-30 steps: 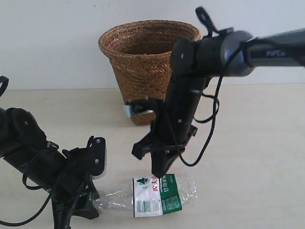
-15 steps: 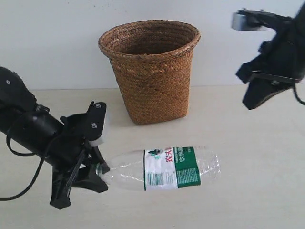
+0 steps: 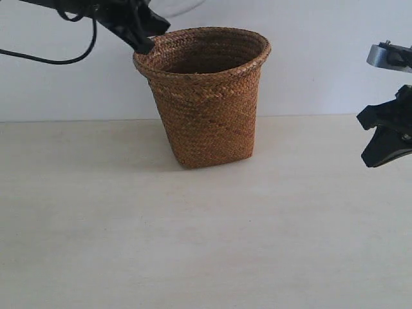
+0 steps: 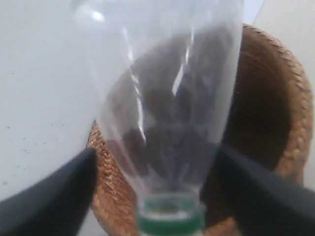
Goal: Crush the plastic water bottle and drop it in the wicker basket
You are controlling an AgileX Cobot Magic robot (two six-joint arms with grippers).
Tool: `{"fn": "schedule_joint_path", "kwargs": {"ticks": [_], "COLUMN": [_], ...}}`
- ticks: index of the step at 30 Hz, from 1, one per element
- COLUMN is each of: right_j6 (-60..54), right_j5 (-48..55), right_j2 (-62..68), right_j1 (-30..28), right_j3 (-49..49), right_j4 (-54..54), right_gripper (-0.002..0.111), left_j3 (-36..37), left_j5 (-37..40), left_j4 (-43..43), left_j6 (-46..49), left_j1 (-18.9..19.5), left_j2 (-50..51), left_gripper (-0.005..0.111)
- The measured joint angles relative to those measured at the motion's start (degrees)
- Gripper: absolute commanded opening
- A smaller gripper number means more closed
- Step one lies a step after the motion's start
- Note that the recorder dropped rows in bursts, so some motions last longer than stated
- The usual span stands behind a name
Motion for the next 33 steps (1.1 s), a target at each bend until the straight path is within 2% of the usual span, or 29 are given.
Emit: {"fn": "schedule_joint_path", "kwargs": {"ticks": [2, 6, 10, 11, 16, 17, 20, 23, 27, 30, 33], "right_j6": [-0.72, -0.71, -1.11, -1.22, -2.42, -1.72, 1.78, 9.56, 11.96, 12.41, 11.85], "right_j5": [0.07, -0.32, -1.10, -1.25, -2.98, -3.27, -3.27, -3.23, -2.87, -5.39, -12.96], "right_j2": [0.00, 0.00, 0.00, 0.00, 0.00, 0.00, -0.16, -2.03, -5.24, -10.95, -16.96], "right_j1": [0.00, 0.00, 0.00, 0.00, 0.00, 0.00, 0.00, 0.00, 0.00, 0.00, 0.00], "right_j3": [0.00, 0.00, 0.00, 0.00, 0.00, 0.00, 0.00, 0.00, 0.09, 3.37, 8.79], "right_j4": [0.87, 1.09, 1.62, 1.77, 0.92, -0.98, -6.82, -17.04, -20.67, -21.19, -21.32], "right_gripper": [0.000, 0.000, 0.000, 0.000, 0.000, 0.000, 0.000, 0.000, 0.000, 0.000, 0.000], "left_j3": [-2.96, -4.16, -4.62, -4.67, -4.67, -4.67, -4.67, -4.67, -2.71, 3.64, 10.45], "left_j5": [-0.19, 0.05, 2.75, 4.08, 20.28, 25.58, 32.78, 42.88, 44.20, 44.44, 43.13], "left_j4": [0.45, 1.58, 5.72, 7.14, 20.48, 24.42, 29.82, 35.59, 38.81, 39.86, 40.61], "left_j6": [-3.65, -5.77, -6.31, -6.66, -14.44, -18.89, -25.61, -37.88, -47.54, -53.48, -57.91], "left_j1": [0.00, 0.00, 0.00, 0.00, 0.00, 0.00, 0.00, 0.00, 0.00, 0.00, 0.00], "left_j2": [3.36, 4.38, 3.38, 2.88, 1.29, 1.01, 0.91, 0.91, -0.74, -4.99, -9.53], "left_gripper": [0.084, 0.060, 0.022, 0.005, 0.004, 0.004, 0.004, 0.004, 0.004, 0.004, 0.004]}}
